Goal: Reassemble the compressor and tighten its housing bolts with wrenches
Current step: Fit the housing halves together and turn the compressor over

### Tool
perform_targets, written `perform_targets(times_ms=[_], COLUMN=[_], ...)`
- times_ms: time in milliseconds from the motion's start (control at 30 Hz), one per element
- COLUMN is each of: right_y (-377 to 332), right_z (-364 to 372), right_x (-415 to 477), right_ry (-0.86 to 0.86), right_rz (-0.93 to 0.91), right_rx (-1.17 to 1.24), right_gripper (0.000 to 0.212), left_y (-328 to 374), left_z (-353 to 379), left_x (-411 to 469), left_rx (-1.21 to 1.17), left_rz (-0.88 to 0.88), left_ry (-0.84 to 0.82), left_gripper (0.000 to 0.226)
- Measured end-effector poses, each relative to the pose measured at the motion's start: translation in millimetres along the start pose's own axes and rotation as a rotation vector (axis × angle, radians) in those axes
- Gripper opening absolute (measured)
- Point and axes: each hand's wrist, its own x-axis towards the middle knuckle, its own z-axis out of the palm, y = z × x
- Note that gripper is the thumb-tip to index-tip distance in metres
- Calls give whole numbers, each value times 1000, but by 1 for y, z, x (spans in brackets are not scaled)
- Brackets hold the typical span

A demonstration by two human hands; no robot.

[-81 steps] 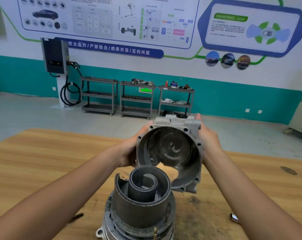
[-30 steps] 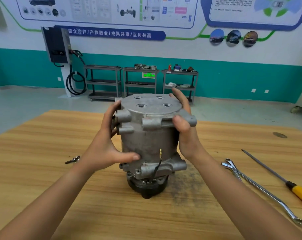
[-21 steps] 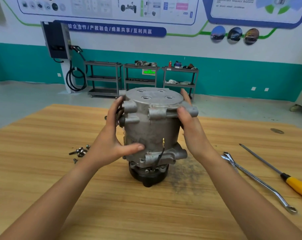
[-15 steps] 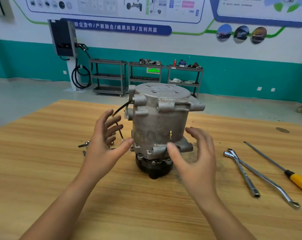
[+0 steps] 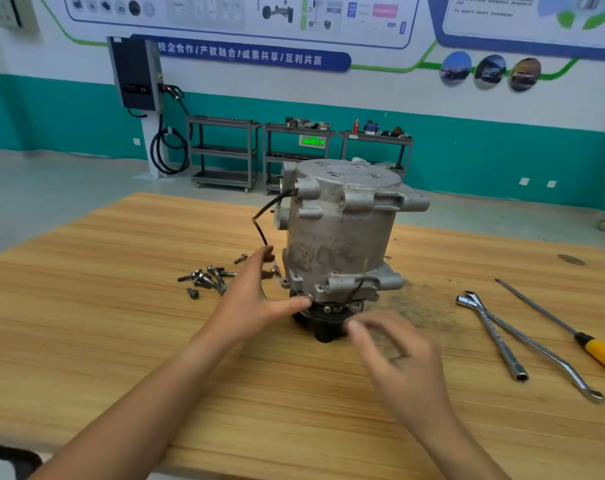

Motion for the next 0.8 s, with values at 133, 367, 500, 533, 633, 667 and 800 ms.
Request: perform_targets(times_ms=[133,367,500,533,633,667,800], right_y=[4,4,10,10,9,9,14], right_z=[1,16,13,12,13,14,14], right_x=[16,30,35,35,35,35,35], right_ry=[221,-73,-54,-74,-142,-143,-95], right_rz=[370,653,684,681,684,687,715], right_rx=[32,156,237,246,211,204,267], right_gripper=[43,139,144,147,153,153,152], left_y=[1,-6,-6,-6,-5,-5,3], left_z=[-13,-3,3,5,9,11,13], left_x=[24,30,23,21,15,12,3], left_rx=[-88,-200,-181,-157,-81,-63,-21], left_rz=[29,122,83,72,62,59,74], left_ry=[-337,-269,-190,-170,-77,-47,84], left_gripper=[136,89,107,109,100,100,99])
